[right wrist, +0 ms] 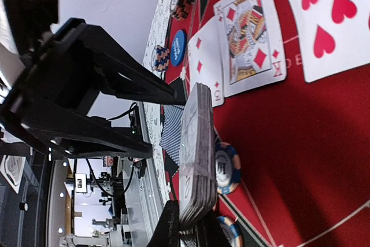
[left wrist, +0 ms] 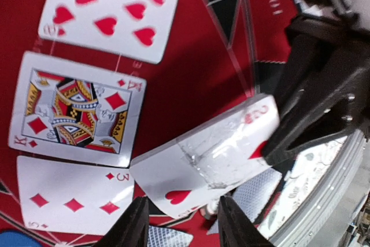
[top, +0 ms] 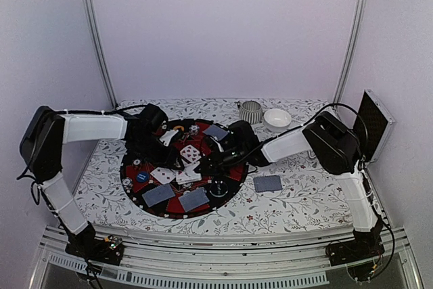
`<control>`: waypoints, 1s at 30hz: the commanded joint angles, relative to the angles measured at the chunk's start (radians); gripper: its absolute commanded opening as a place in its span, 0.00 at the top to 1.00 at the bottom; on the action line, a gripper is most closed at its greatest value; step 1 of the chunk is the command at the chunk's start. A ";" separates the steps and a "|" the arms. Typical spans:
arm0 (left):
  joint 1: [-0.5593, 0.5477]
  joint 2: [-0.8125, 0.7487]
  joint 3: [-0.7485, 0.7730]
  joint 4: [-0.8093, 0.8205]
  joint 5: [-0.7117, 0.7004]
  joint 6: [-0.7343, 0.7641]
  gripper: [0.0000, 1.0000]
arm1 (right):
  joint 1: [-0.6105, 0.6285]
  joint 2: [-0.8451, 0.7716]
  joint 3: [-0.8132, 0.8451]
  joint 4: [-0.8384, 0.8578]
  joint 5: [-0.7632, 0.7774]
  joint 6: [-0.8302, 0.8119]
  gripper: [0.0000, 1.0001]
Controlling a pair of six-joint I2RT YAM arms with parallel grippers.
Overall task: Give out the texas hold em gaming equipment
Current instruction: Pick up the poker card from the poker table mat, then pass from the right arm to the left
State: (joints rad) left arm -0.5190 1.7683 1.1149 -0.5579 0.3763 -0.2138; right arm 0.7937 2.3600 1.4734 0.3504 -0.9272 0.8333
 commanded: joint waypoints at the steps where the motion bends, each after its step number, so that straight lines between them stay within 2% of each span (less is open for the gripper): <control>1: -0.006 -0.241 0.045 0.030 0.055 0.005 0.54 | 0.002 -0.190 -0.029 -0.115 0.062 -0.166 0.98; 5: -0.004 -0.433 0.063 -0.015 0.014 0.008 0.45 | -0.011 -0.319 -0.040 -0.253 0.082 -0.336 0.98; 9: -0.006 -0.563 0.046 -0.028 0.049 0.028 0.37 | 0.001 -0.442 -0.063 -0.436 0.084 -0.618 0.98; 14: -0.009 -0.641 0.047 -0.028 0.143 0.094 0.28 | 0.033 -0.695 -0.248 -0.443 0.140 -1.031 0.98; 16: -0.013 -0.642 0.043 -0.016 0.245 0.114 0.19 | 0.062 -0.791 -0.330 -0.430 0.194 -1.200 0.98; 17: -0.022 -0.635 0.039 -0.005 0.294 0.121 0.08 | 0.083 -0.832 -0.364 -0.417 0.235 -1.260 0.98; 18: -0.043 -0.624 0.039 0.001 0.319 0.131 0.03 | 0.111 -0.872 -0.402 -0.395 0.282 -1.341 0.98; 23: -0.231 -0.563 0.038 -0.015 0.317 0.255 0.02 | 0.269 -1.019 -0.575 -0.254 0.463 -1.767 0.98; 30: -0.378 -0.466 -0.013 0.000 0.412 0.327 0.02 | 0.412 -1.042 -0.626 -0.161 0.720 -2.099 0.98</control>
State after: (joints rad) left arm -0.8413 1.2594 1.1301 -0.5587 0.7204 0.0372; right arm 1.1542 1.3361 0.8688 0.0776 -0.4183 -0.9672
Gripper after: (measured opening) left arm 0.982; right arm 0.069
